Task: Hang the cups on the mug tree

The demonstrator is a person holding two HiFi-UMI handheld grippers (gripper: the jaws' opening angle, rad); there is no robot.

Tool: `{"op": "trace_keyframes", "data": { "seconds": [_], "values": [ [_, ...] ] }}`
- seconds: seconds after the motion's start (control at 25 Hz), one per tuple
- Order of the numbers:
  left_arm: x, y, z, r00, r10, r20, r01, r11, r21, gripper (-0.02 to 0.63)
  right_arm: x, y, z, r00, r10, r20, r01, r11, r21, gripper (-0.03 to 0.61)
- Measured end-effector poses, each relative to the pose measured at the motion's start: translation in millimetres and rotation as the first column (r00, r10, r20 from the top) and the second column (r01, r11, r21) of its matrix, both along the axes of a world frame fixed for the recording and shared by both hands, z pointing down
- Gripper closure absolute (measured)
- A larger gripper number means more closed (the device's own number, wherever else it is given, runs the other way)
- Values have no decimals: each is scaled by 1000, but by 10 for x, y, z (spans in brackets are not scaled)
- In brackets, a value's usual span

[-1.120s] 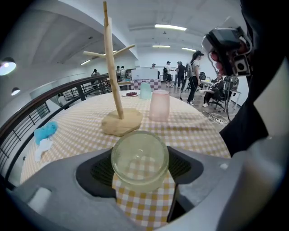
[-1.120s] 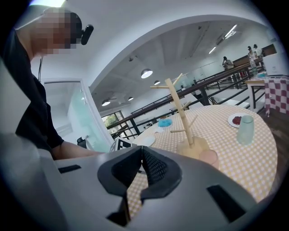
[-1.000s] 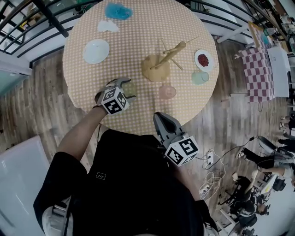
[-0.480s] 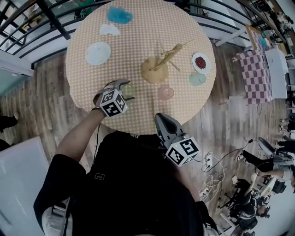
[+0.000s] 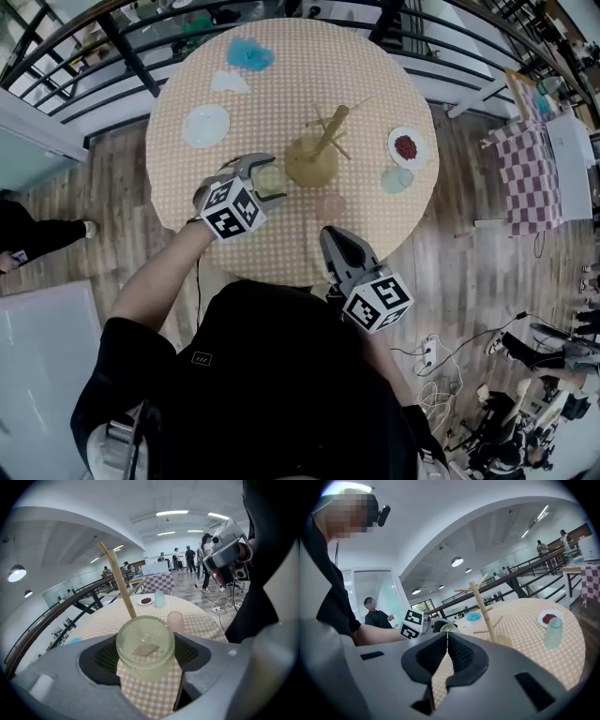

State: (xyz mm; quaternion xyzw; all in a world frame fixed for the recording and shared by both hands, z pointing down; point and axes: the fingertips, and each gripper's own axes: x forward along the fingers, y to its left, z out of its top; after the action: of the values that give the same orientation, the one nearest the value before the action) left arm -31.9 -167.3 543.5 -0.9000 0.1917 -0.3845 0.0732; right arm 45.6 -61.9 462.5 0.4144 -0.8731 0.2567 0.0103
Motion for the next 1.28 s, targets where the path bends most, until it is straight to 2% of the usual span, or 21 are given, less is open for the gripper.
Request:
{"op": "trace_keyframes", "data": {
  "seconds": [0.32, 0.52, 0.92, 1.28],
  "values": [
    [234, -204, -290, 1000, -1, -16, 2, 999, 47, 272, 216, -27, -38, 1000, 14, 19, -14, 1000, 5, 561],
    [404, -275, -235, 1000, 2, -31, -1, 999, 38, 272, 330, -62, -1, 999, 29, 20, -29, 1000, 4, 561],
    [430, -326, 100, 1000, -29, 13, 29, 999, -24, 272, 448, -150, 10, 999, 37, 21, -36, 999, -13, 561],
    [481, -367, 322, 996, 4, 88, -2, 1000, -21, 272, 490, -163, 73, 998, 61, 7, -61, 998, -34, 561]
  ]
}}
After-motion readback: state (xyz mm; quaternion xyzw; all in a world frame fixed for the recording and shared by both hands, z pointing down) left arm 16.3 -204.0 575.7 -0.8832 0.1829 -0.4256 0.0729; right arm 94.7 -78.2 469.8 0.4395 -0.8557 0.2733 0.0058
